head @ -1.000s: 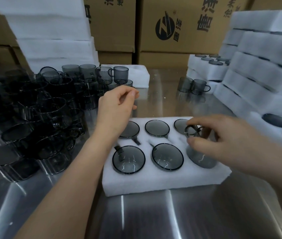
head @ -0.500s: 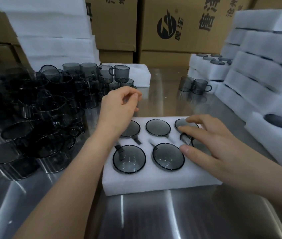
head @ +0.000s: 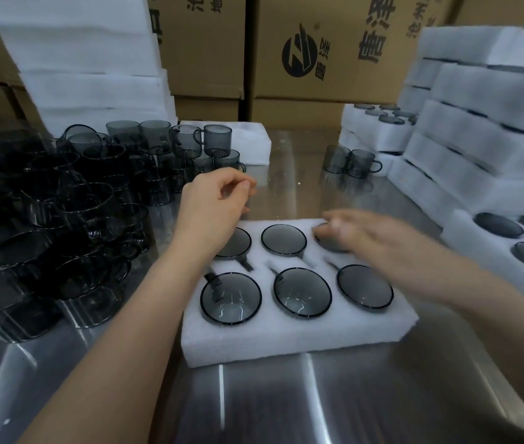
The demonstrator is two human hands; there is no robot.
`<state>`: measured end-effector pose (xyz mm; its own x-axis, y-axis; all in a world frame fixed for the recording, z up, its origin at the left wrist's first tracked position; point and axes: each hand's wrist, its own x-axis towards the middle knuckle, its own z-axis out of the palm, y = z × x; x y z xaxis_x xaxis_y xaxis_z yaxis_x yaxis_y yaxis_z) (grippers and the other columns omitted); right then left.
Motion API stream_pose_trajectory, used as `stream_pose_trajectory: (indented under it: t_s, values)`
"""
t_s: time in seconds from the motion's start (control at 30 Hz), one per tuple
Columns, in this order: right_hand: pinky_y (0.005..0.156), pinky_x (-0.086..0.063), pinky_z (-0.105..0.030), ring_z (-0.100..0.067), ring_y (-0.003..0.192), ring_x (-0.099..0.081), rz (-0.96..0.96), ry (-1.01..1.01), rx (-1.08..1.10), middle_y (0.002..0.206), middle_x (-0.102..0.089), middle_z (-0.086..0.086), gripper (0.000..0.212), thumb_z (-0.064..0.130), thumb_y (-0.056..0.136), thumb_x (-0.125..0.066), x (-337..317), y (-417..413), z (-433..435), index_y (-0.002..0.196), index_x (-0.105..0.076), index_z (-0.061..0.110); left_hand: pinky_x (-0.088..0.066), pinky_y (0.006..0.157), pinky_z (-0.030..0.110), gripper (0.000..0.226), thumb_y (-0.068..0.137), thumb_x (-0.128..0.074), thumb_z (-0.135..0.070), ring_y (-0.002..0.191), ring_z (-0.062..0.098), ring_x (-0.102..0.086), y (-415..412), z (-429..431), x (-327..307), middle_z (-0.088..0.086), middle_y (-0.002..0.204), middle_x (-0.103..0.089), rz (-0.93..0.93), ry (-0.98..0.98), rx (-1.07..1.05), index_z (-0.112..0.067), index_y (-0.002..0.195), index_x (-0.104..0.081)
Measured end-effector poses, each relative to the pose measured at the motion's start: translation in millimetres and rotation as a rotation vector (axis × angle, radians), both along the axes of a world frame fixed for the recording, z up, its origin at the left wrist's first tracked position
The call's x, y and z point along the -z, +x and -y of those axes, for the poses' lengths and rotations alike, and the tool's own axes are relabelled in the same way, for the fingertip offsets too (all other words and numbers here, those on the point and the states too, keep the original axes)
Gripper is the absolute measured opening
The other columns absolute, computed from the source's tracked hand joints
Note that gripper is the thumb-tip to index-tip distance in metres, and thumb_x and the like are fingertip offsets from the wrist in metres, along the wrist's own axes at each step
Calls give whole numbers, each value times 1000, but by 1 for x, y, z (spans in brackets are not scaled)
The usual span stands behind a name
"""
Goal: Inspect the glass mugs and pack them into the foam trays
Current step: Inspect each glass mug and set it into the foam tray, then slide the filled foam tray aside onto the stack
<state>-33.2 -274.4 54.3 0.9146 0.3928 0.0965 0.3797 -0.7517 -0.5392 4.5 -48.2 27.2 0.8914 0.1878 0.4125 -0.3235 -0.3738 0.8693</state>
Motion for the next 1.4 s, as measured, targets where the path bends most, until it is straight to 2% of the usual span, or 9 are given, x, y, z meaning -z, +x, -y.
stream_pose_trajectory:
  t_s: [0.1,0.27,0.47,0.63,0.9,1.03,1.17,1.3,1.4]
  values:
    - [84,-47,-28,-10,99,-64,172,215,286,94,-72,15,33,44,101,-43,-5,53,1,94,-73,33,-53,66,19,23,96,-54,-8,62,7,-64,-1,0,-1,-3,84,-73,-32,11,12,-23,86,-69]
    - [97,-42,-30,-28,120,-55,100,59,481,128,-64,-11,34,15,94,-47,9,147,8,122,-65,9,-56,85,36,22,95,-56,-13,78,12,-68,1,-1,0,-9,81,-73,-72,84,13,-25,84,-70]
    - [83,-51,-41,-26,86,-54,7,108,537,116,-64,-20,41,14,95,-49,29,195,15,133,-53,0,-49,76,22,20,93,-56,-18,72,-2,-63,4,-1,2,-10,68,-72,-113,199,-38,-25,86,-73]
    - [107,-39,-39,-37,123,-49,43,-41,508,129,-63,-15,31,18,94,-54,63,204,13,121,-68,12,-54,79,34,21,91,-55,-24,81,10,-65,6,-3,3,-11,67,-70,-165,232,-134,-31,79,-70]
    - [102,-40,-43,-42,119,-42,237,-168,526,128,-61,-14,33,16,91,-52,82,204,14,117,-72,18,-43,74,25,12,92,-59,-33,94,10,-61,-8,-27,-9,-8,99,-69,-416,247,-121,-28,93,-70]
    - [104,-39,-45,-43,119,-41,225,-162,519,128,-61,-15,33,16,91,-52,81,203,13,117,-72,18,-40,87,29,52,88,-52,-59,113,15,-54,-47,-24,-17,-9,127,-58,-471,428,-163,-31,131,-52]
    - [105,-39,-41,-41,118,-45,187,-58,502,120,-68,-12,32,14,92,-50,78,198,17,114,-73,18,-39,69,16,56,51,-44,-87,85,-15,-56,-112,-21,-8,-46,94,-55,-462,207,-93,-59,99,-46]
    - [107,-40,-38,-34,119,-53,133,122,475,116,-71,-10,31,14,92,-51,75,190,20,116,-72,17,-41,69,2,95,31,-75,-72,99,-33,-42,-139,-9,11,-59,110,-38,-478,113,63,-79,108,-22]
    - [98,-45,-30,-17,107,-60,23,348,422,117,-70,-4,27,16,94,-54,64,180,20,115,-71,17,-41,90,10,109,36,-86,-43,120,-12,-46,-136,-6,22,-35,127,-47,-413,156,76,-71,123,-25]
